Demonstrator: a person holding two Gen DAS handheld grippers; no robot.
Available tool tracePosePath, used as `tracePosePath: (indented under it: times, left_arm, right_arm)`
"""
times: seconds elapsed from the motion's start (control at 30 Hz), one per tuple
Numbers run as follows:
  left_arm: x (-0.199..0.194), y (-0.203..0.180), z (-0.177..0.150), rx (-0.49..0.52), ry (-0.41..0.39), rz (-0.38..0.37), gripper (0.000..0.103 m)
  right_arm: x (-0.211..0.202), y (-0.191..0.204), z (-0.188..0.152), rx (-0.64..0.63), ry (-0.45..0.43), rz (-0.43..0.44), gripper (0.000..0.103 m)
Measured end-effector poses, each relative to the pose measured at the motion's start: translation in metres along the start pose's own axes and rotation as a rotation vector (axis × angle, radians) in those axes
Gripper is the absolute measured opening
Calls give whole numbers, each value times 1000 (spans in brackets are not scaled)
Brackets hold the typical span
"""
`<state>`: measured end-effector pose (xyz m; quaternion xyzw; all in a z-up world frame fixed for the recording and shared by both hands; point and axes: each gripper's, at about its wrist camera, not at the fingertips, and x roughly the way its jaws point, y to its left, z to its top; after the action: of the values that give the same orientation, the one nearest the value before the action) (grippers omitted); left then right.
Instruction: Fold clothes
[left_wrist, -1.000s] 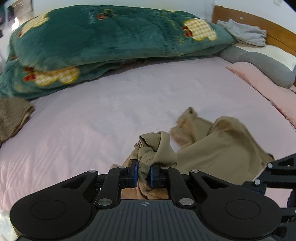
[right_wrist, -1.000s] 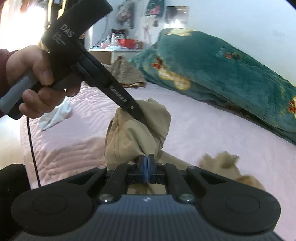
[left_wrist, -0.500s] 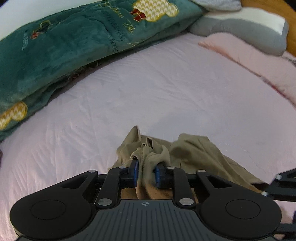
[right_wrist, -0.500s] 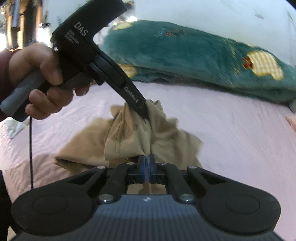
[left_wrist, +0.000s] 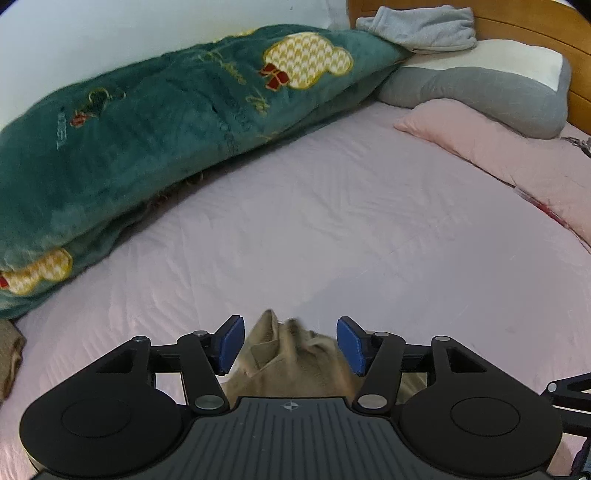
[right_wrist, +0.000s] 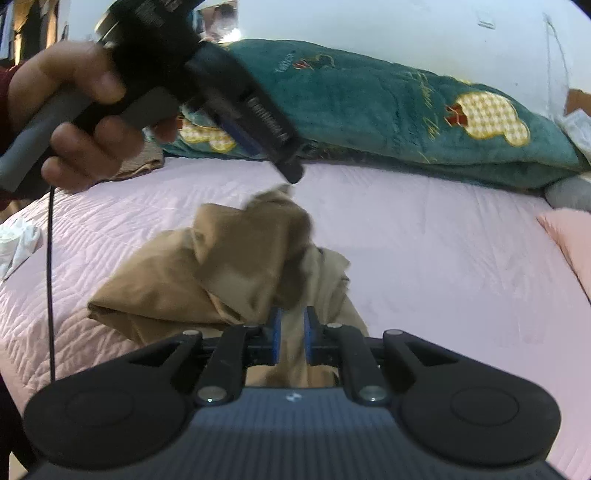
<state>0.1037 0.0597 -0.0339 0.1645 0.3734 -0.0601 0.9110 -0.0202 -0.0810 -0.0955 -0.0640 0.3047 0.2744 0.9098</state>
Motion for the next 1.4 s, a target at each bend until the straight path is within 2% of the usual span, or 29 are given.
tracePosePath:
  times: [0.1, 0.27, 0.37, 0.43, 0.53, 0.67, 0.77, 0.87, 0.9, 1.03, 1.1, 1.23, 1.33, 1.4]
  left_arm:
    - [-15, 21, -19, -36, 14, 41, 59]
    - [-38, 71, -89, -167, 88, 161, 59]
    - [-39, 87, -120, -251, 112, 163, 59]
    - [-32, 88, -132, -272, 120, 159, 59]
    - [-11, 77, -141, -236, 143, 150, 59]
    - [3, 71, -149, -211, 145, 151, 59]
    - [0, 74, -149, -221, 133, 144, 59]
    - [-25, 73, -147, -185, 81, 144, 59]
    - [-31, 76, -147, -188, 71, 143, 59]
    - [-35, 79, -146, -255, 64, 140, 59]
    - [-28, 74, -147, -264, 65, 139, 59]
    - [-3, 58, -155, -237, 88, 103, 59]
    - [20, 59, -165, -255, 126, 87, 60]
    - [18, 63, -164, -291, 125, 71, 59]
  right_arm:
    - [-2, 11, 5, -20, -9, 17, 16]
    - [11, 37, 16, -48, -21, 89, 25]
    - [30, 62, 29, -109, -44, 151, 32]
    - [52, 71, 35, -137, -36, 171, 33]
    - [76, 64, 37, -150, 3, 125, 33]
    - [89, 10, 22, -107, 69, -52, 33]
    - [77, -36, 14, -7, 117, -162, 34]
    - [43, -53, 14, 38, 74, -194, 34]
    - [33, -55, 15, 47, 58, -196, 35]
    - [26, -25, 26, 12, 7, -112, 38]
    - [41, -3, 30, -23, 0, -52, 40]
    - [83, 26, 18, -76, 71, 9, 40]
    - [115, 19, -2, -43, 159, 20, 41]
    - [108, 16, -1, -19, 153, 27, 43]
